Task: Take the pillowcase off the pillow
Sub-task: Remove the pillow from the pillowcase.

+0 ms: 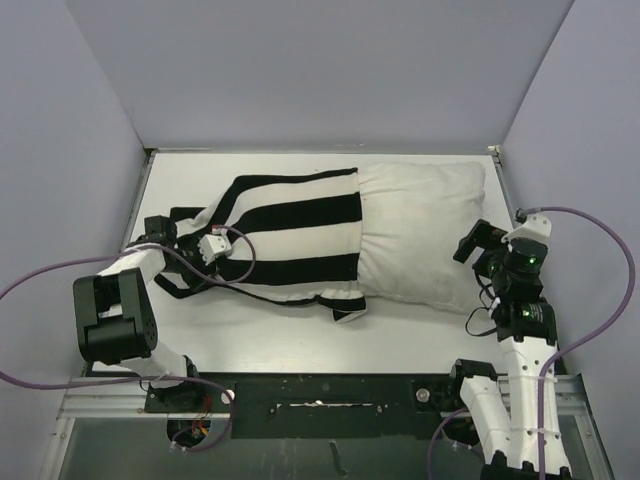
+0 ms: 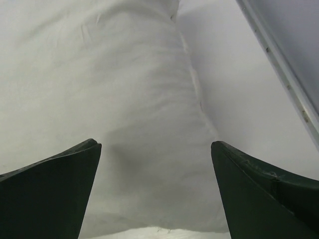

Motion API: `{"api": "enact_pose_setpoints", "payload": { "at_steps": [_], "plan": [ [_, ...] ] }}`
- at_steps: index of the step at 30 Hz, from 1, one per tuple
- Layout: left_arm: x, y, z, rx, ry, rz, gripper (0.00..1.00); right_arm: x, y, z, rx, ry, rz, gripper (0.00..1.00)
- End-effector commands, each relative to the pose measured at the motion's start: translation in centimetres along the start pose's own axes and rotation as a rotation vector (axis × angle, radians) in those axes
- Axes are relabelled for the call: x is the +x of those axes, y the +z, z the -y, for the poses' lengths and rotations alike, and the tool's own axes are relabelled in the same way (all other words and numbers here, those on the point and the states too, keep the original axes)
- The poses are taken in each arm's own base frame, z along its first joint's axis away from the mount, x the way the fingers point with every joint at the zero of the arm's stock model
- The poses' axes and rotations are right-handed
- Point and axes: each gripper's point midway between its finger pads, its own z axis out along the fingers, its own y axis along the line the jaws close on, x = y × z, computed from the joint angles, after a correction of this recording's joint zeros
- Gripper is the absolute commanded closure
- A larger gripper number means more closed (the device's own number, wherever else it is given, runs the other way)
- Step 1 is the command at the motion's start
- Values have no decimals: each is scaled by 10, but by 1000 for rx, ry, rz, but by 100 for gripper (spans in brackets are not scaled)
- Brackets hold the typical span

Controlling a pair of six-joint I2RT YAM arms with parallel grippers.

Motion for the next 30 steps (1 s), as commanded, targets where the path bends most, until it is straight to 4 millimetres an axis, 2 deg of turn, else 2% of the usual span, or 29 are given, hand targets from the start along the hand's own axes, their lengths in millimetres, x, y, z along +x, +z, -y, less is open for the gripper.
{"api": "enact_pose_setpoints", "payload": {
  "at_steps": [1, 2, 3, 6, 9, 13, 15, 17, 18, 20, 21, 22, 26, 30],
  "plan": [
    [-9, 4, -21, -3, -56, 27, 64, 48, -4, -10, -74, 10, -135, 2],
    [-11, 3, -24, -4, -66, 31, 84, 55, 0, -13, -86, 15, -152, 2],
    [-13, 2, -27, -2, -80, 30, 100, 61, 5, -14, -91, 21, -174, 2],
    [-22, -7, -39, -14, -113, 38, 100, 79, 25, -12, -69, 24, -233, 2],
    [-27, -21, -60, -75, -126, 57, 100, 92, 44, -16, -80, 40, -271, 2],
    [-28, -36, -95, -196, -152, 59, 100, 105, 58, -59, -312, 107, -312, 2],
    [-31, -39, -105, -229, -152, 63, 100, 108, 63, -83, -438, 159, -337, 1],
    [-35, -41, -109, -236, -149, 76, 100, 106, 67, -103, -551, 202, -347, 20],
    [-38, -40, -109, -235, -146, 84, 100, 103, 69, -107, -569, 219, -353, 34],
    [-42, -39, -108, -228, -141, 90, 100, 94, 78, -105, -542, 239, -353, 64],
    [-43, -39, -107, -226, -138, 93, 100, 87, 83, -99, -513, 247, -343, 87],
    [-43, -40, -108, -227, -137, 93, 100, 78, 88, -92, -473, 263, -335, 99],
    [-36, -48, -110, -237, -105, 73, 100, 38, 104, -53, -303, 304, -252, 100],
    [-21, -71, -122, -278, -90, 55, 100, 7, 117, -14, -122, 283, -152, 100]
  ]
}}
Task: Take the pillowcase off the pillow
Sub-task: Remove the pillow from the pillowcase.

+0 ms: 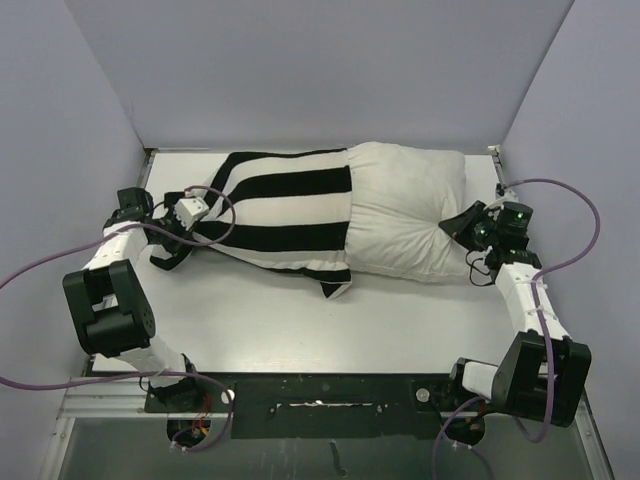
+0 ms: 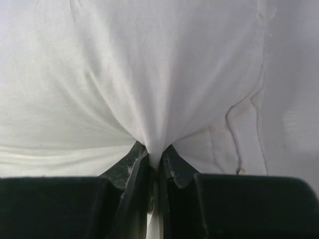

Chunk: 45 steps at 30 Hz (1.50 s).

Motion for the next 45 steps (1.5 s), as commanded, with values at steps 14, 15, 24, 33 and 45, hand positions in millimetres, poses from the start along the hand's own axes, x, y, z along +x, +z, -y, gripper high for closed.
{"api": "enact_pose_setpoints", "payload": {
  "at_steps": [14, 15, 24, 33, 45],
  "plan": [
    [77, -106, -128, -371, 141, -132, 100, -99, -23, 117, 442, 91, 287, 100],
    [77, -110, -133, -383, 137, -132, 100, -102, -23, 118, 443, 96, 289, 100],
    [-9, -94, -92, -241, 13, 51, 100, -78, -8, 12, 268, -273, 126, 1],
    [-127, -91, -79, -134, -180, 266, 100, -6, -75, -3, 190, -514, 100, 2],
    [-201, -139, -102, -206, -256, 432, 100, 82, -64, -104, -241, -1283, -87, 2]
  ]
}}
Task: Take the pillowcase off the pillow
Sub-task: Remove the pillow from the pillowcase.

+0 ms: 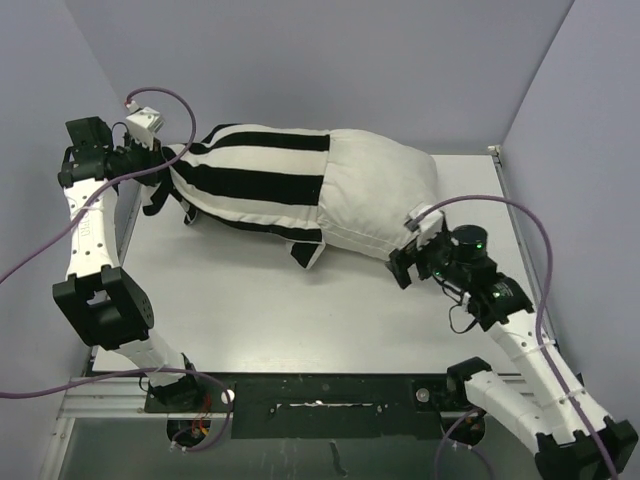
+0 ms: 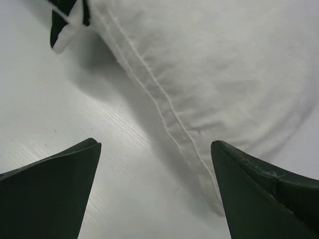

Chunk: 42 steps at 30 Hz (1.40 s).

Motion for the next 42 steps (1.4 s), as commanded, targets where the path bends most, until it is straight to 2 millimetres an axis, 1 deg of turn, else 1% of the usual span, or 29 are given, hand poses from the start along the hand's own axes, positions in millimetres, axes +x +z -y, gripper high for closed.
{"api": "enact_pose_setpoints", "payload": {
  "at_steps": [1, 4, 5, 6, 10, 12, 14, 15, 16, 18, 20, 21, 22, 23, 27, 30, 31, 34, 37, 39, 42],
  "plan": [
    [-59, -20, -1, -29, 49, 153, 100, 19, 28, -19, -33, -392, -164, 2],
    [-62, -26, 1, -41, 70, 155, 100, 36, 50, -23, 8, -596, -255, 2],
    [-62, -27, 1, -44, 78, 154, 100, 41, 56, -20, 34, -637, -287, 2],
    [-62, -29, 1, -49, 85, 150, 100, 43, 62, -12, 80, -663, -312, 2],
    [-63, -33, 1, -61, 102, 149, 100, 40, 82, 17, 238, -782, -352, 2],
    [-63, -35, 1, -61, 101, 149, 100, 29, 89, 33, 321, -806, -355, 1],
    [-66, -37, 2, -58, 102, 151, 100, 23, 98, 42, 334, -800, -340, 6],
    [-67, -38, 3, -58, 106, 154, 100, 19, 102, 46, 333, -790, -326, 11],
    [-69, -40, 3, -56, 109, 157, 100, 18, 106, 49, 326, -779, -324, 20],
    [-72, -43, 4, -52, 112, 161, 100, 18, 113, 53, 297, -759, -324, 44],
    [-74, -45, 7, -45, 121, 163, 100, 14, 118, 49, 243, -756, -302, 66],
    [-75, -47, 8, -45, 126, 163, 100, 8, 118, 46, 229, -756, -282, 77],
    [-75, -48, 8, -45, 132, 164, 100, 2, 116, 44, 218, -754, -258, 93],
    [-76, -50, 8, -47, 135, 165, 100, -6, 114, 42, 217, -747, -228, 100],
    [-83, -60, 12, -38, 139, 189, 100, -41, 90, 41, 253, -698, -93, 100],
    [-93, -69, 20, -13, 135, 214, 100, -57, 68, 39, 268, -677, -25, 100],
    [-96, -73, 24, -4, 136, 224, 100, -62, 60, 39, 279, -673, -9, 100],
    [-113, -89, 35, 8, 145, 267, 100, -90, 26, 39, 327, -663, 70, 100],
    [-138, -115, 43, 9, 153, 338, 100, -130, -21, 38, 386, -638, 191, 100],
    [-159, -140, 49, 6, 157, 398, 100, -155, -52, 38, 413, -616, 265, 100],
    [-182, -173, 54, 16, 140, 470, 100, -185, -88, 40, 443, -578, 340, 100]
  ]
}}
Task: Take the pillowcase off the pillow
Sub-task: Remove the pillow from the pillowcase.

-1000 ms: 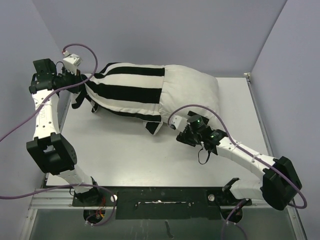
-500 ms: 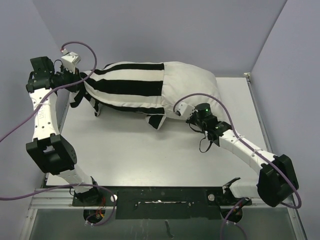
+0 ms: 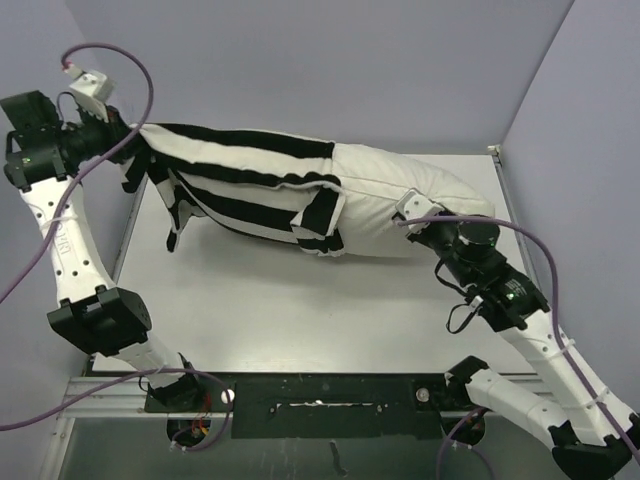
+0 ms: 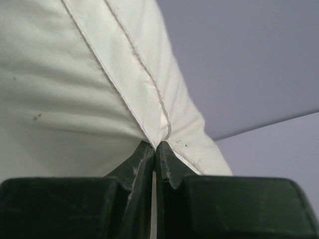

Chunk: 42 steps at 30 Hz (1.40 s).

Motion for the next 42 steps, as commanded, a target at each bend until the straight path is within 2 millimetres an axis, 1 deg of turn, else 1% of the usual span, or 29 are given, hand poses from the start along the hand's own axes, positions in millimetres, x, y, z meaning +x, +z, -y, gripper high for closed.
{"api": "enact_pose_setpoints", "payload": {
  "at_steps": [1, 3, 4, 5, 7, 9, 10, 11, 12, 13, 14, 16, 17, 19, 21, 22, 24, 26, 29, 32, 34, 35, 36, 37, 39, 41, 42],
  "plan": [
    [-123, -89, 55, 8, 205, 310, 100, -70, -61, 92, 241, 119, 202, 100],
    [-127, -94, 56, 7, 190, 316, 100, -75, -59, 103, 261, 137, 181, 100],
    [-125, -92, 54, 5, 185, 311, 100, -76, -50, 104, 252, 138, 153, 100],
    [-121, -87, 51, -4, 178, 297, 100, -74, -37, 105, 239, 142, 116, 100],
    [-106, -66, 38, -32, 155, 241, 100, -62, -1, 101, 174, 174, 30, 100],
    [-82, -41, 24, -61, 146, 159, 100, -34, 43, 96, 80, 284, -51, 100],
    [-66, -27, 15, -83, 151, 111, 100, -12, 69, 92, 35, 357, -102, 100],
    [-49, -13, 7, -97, 152, 68, 100, 4, 85, 92, 17, 410, -132, 100],
    [-32, 0, -1, -104, 151, 34, 100, 16, 102, 87, 3, 434, -161, 100],
    [-15, 11, -7, -109, 146, 4, 100, 25, 115, 82, -8, 439, -180, 100],
    [1, 20, -13, -115, 140, -27, 100, 33, 126, 75, -21, 443, -199, 97],
    [32, 35, -20, -114, 133, -83, 100, 46, 143, 64, -34, 465, -229, 85],
    [48, 42, -23, -113, 126, -112, 100, 54, 146, 62, -23, 480, -252, 75],
    [69, 48, -26, -107, 117, -148, 100, 64, 145, 65, 31, 518, -271, 35],
    [84, 51, -26, -95, 121, -176, 100, 76, 138, 72, 115, 560, -282, 5],
    [90, 53, -27, -91, 129, -183, 100, 83, 134, 76, 151, 594, -288, 1],
    [100, 56, -28, -84, 134, -196, 100, 96, 128, 79, 173, 701, -285, 2],
    [105, 58, -29, -78, 139, -206, 100, 106, 127, 79, 140, 839, -262, 2],
    [111, 57, -32, -94, 143, -227, 100, 112, 131, 71, 69, 1010, -237, 2],
    [113, 54, -33, -100, 146, -231, 100, 113, 130, 62, 44, 1061, -249, 2],
    [115, 51, -32, -95, 145, -230, 100, 119, 117, 59, 78, 1069, -275, 2],
    [117, 50, -31, -94, 146, -229, 100, 125, 112, 56, 104, 1082, -297, 2],
    [119, 48, -30, -92, 146, -231, 100, 126, 103, 56, 127, 1107, -287, 2],
    [120, 47, -30, -89, 149, -231, 100, 124, 100, 50, 112, 1139, -263, 2],
    [123, 46, -30, -91, 153, -233, 100, 119, 102, 37, 56, 1202, -228, 2],
    [123, 44, -30, -94, 152, -234, 100, 121, 109, 24, 4, 1268, -225, 2],
    [122, 44, -30, -95, 152, -234, 100, 119, 113, 18, -44, 1320, -209, 2]
  ]
}}
